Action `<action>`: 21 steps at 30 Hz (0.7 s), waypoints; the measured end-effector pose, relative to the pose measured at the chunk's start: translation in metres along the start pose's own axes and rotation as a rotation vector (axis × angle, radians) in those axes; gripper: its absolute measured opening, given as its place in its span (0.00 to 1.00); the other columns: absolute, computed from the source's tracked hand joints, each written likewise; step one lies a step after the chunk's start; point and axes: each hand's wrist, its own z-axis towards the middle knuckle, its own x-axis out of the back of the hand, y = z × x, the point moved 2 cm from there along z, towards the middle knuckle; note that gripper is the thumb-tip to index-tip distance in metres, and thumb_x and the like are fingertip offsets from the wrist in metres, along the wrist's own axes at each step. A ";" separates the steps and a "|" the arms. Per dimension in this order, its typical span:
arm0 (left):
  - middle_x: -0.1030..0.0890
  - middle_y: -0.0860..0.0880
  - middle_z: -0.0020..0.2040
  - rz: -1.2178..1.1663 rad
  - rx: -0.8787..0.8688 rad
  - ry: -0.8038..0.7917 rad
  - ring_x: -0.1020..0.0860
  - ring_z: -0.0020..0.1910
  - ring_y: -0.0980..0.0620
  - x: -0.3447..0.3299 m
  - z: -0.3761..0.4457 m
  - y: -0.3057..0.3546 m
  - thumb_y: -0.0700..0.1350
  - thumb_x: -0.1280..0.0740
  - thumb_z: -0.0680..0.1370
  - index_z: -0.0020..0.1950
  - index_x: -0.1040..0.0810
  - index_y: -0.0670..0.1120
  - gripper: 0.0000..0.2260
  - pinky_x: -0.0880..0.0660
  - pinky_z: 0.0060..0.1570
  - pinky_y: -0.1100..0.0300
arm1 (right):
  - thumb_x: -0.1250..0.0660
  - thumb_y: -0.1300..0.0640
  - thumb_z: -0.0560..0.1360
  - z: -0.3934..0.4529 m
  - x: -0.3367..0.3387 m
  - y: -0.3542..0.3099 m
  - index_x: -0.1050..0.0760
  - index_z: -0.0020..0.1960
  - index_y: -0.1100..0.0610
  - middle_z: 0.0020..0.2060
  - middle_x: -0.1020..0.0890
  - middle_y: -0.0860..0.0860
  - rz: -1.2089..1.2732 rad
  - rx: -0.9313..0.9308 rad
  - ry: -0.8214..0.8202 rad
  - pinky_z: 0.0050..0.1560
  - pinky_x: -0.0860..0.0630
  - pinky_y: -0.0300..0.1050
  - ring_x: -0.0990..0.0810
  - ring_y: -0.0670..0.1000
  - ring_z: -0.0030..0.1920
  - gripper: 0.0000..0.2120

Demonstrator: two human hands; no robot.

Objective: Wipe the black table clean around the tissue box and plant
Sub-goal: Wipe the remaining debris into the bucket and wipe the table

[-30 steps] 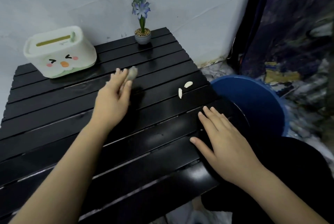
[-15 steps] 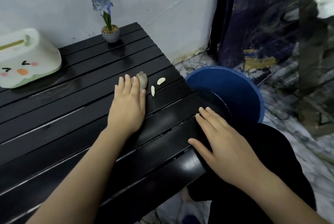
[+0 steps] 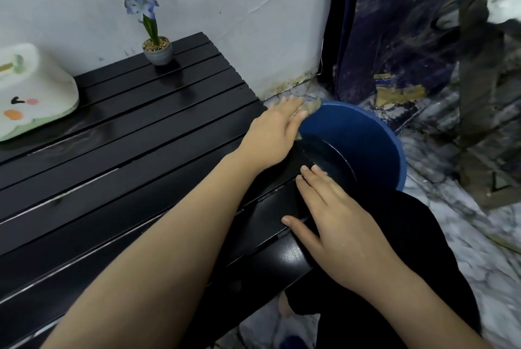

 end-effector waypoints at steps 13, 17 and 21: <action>0.38 0.37 0.78 0.287 0.542 0.268 0.43 0.77 0.34 0.122 -0.025 -0.151 0.55 0.49 0.85 0.77 0.36 0.43 0.25 0.46 0.75 0.38 | 0.47 0.37 0.79 0.000 -0.003 -0.001 0.39 0.78 0.56 0.78 0.38 0.49 0.016 -0.018 0.010 0.76 0.48 0.40 0.47 0.47 0.79 0.34; 0.30 0.34 0.68 0.476 0.434 0.260 0.35 0.68 0.34 0.104 -0.007 -0.135 0.50 0.48 0.85 0.67 0.30 0.36 0.20 0.35 0.67 0.37 | 0.47 0.37 0.79 0.001 -0.003 -0.002 0.38 0.78 0.56 0.78 0.38 0.50 0.019 -0.028 0.008 0.76 0.47 0.42 0.46 0.47 0.79 0.34; 0.27 0.40 0.61 0.417 0.258 0.217 0.28 0.60 0.38 0.062 0.021 -0.081 0.48 0.45 0.84 0.63 0.26 0.42 0.15 0.29 0.49 0.46 | 0.49 0.37 0.79 0.001 -0.004 -0.001 0.42 0.79 0.55 0.79 0.41 0.48 0.020 -0.020 -0.014 0.77 0.52 0.41 0.51 0.45 0.79 0.34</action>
